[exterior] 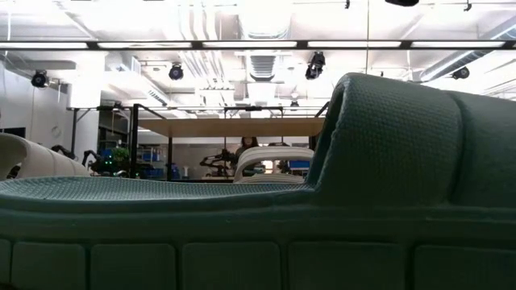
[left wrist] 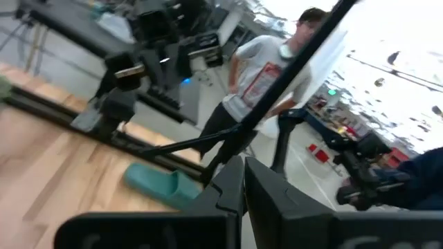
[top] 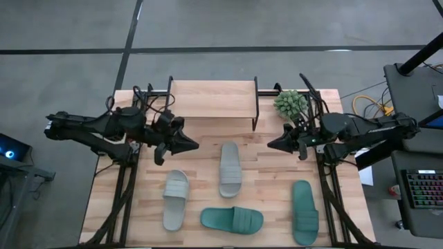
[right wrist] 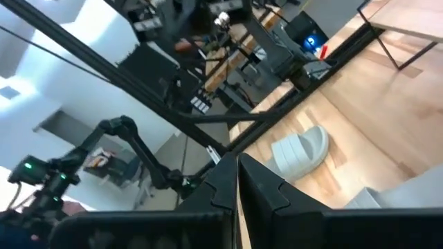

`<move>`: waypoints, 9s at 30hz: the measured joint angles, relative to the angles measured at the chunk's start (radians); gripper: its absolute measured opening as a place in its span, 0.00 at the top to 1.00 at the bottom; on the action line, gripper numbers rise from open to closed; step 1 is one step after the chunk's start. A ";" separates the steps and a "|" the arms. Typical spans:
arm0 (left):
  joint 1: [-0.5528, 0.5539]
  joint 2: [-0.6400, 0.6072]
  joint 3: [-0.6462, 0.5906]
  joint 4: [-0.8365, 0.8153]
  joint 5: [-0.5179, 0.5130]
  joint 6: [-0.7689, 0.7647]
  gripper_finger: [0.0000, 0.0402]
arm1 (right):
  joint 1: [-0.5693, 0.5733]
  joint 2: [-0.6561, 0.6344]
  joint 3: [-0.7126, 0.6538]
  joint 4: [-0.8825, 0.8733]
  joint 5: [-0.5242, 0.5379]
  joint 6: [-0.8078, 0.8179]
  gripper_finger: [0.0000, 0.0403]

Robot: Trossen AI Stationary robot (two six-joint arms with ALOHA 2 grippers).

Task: Pick and place slides into the shelf
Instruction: Put the right gray slipper on the shelf

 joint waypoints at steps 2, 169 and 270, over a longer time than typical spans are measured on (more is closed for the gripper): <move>-0.009 -0.008 0.008 -0.023 -0.004 0.012 1.00 | 0.010 0.028 0.037 -0.047 0.000 -0.022 0.98; -0.275 0.239 0.350 -0.605 0.040 0.124 1.00 | 0.219 1.033 0.489 -0.432 0.420 -0.512 0.37; -0.275 0.241 0.351 -0.563 0.022 0.124 1.00 | 0.237 1.196 0.603 -0.536 0.578 -0.383 0.36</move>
